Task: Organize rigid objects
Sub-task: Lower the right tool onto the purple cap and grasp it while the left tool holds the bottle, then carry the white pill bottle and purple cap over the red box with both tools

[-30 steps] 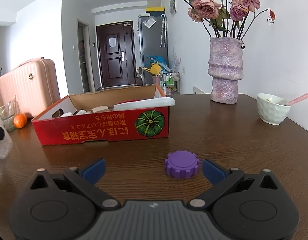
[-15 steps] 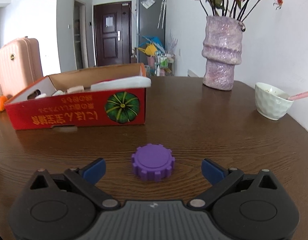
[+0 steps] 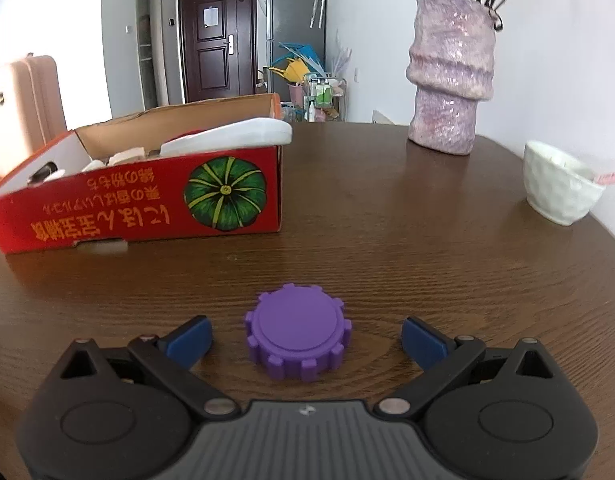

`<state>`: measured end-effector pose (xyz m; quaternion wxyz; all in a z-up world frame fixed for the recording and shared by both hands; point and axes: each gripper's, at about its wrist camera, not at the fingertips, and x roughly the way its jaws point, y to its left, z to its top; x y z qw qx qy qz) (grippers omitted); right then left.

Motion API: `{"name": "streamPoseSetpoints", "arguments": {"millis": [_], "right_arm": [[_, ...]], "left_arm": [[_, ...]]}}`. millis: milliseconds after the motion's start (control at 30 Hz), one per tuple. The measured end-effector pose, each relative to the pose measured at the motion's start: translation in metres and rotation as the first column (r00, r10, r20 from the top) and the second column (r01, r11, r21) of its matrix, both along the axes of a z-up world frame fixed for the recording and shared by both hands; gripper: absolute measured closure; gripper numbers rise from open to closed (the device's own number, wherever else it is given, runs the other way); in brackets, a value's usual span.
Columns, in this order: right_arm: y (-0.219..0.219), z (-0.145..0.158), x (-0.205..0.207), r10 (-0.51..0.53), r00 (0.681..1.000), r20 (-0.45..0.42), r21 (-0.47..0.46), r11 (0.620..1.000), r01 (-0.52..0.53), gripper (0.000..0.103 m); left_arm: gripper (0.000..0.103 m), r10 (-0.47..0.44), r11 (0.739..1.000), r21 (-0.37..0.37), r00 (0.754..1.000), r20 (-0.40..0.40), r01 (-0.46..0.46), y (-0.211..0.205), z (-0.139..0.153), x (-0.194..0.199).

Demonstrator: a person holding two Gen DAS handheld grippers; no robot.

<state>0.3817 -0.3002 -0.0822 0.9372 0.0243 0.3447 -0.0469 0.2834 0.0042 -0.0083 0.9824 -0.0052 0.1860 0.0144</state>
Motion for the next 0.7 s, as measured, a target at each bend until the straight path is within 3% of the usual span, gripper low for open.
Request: {"name": "streamPoseSetpoints", "arguments": {"millis": [100, 167, 700], "right_arm": [[0.006, 0.001, -0.005, 0.039, 0.999, 0.023, -0.001, 0.999, -0.039, 0.022], [0.01, 0.003, -0.009, 0.063, 0.997, 0.042, -0.001, 0.998, -0.063, 0.049], [0.021, 0.021, -0.039, 0.063, 0.987, 0.145, -0.009, 0.998, -0.062, 0.05]], "left_arm": [[0.02, -0.001, 1.0, 0.003, 1.0, -0.002, 0.001, 0.0, 0.0, 0.0], [0.02, -0.001, 1.0, 0.005, 1.0, -0.002, 0.001, 0.0, 0.0, 0.0], [0.02, -0.016, 1.0, 0.005, 1.0, 0.017, 0.016, 0.0, 0.003, -0.006]]}}
